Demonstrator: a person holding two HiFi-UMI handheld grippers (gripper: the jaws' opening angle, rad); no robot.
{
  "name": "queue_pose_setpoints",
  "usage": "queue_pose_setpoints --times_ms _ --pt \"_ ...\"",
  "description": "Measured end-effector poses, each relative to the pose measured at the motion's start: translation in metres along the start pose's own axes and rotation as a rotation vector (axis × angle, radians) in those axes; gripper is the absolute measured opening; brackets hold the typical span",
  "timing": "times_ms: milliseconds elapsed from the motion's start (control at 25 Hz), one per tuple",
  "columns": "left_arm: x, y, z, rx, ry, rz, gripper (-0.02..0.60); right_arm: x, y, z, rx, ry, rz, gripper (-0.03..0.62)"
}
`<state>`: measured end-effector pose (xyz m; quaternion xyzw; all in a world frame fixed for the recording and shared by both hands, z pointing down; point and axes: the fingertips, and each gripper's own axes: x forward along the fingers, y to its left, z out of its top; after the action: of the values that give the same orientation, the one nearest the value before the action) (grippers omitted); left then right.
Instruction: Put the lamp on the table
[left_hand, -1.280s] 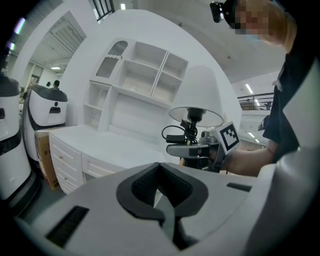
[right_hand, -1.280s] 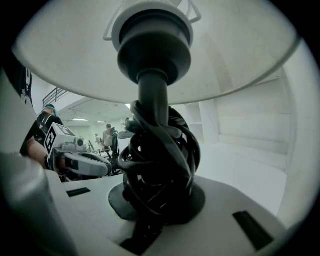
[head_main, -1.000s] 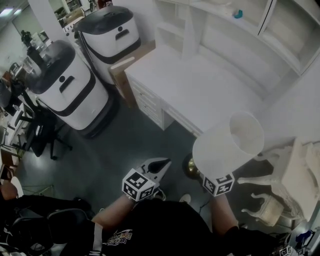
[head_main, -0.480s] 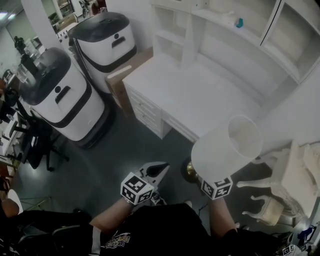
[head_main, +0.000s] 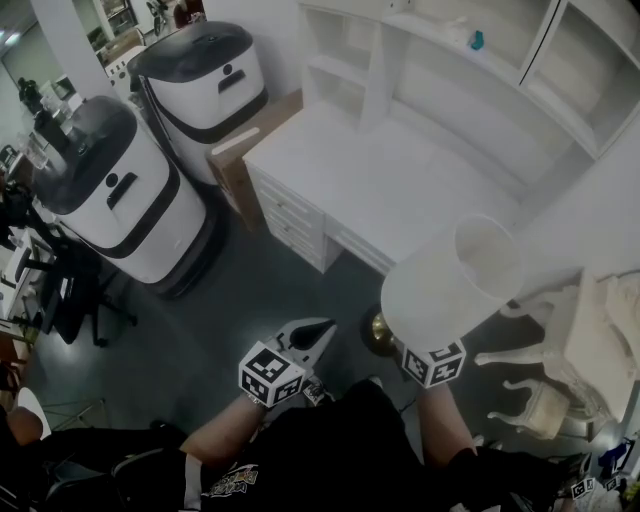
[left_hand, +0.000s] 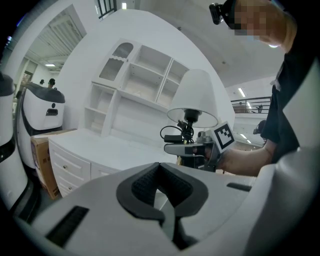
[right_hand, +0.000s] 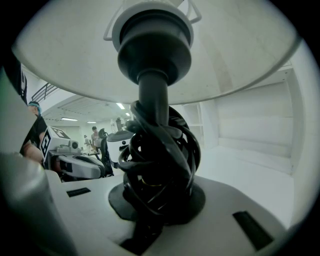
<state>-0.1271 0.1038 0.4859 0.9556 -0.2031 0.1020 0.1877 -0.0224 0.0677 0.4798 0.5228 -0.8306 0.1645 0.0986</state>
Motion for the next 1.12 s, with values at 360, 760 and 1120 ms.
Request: queue_pose_setpoints --times_ms 360,760,1120 --pt "0.001 0.008 0.006 -0.008 -0.013 0.024 0.003 0.018 -0.005 0.014 -0.02 -0.008 0.028 0.051" --pt "0.03 0.037 0.026 -0.029 -0.022 0.076 0.003 0.048 -0.04 0.032 -0.026 -0.004 0.067 0.051" --pt "0.078 0.048 0.044 -0.039 -0.019 0.073 0.003 0.062 -0.09 0.046 -0.028 0.005 0.069 0.051"
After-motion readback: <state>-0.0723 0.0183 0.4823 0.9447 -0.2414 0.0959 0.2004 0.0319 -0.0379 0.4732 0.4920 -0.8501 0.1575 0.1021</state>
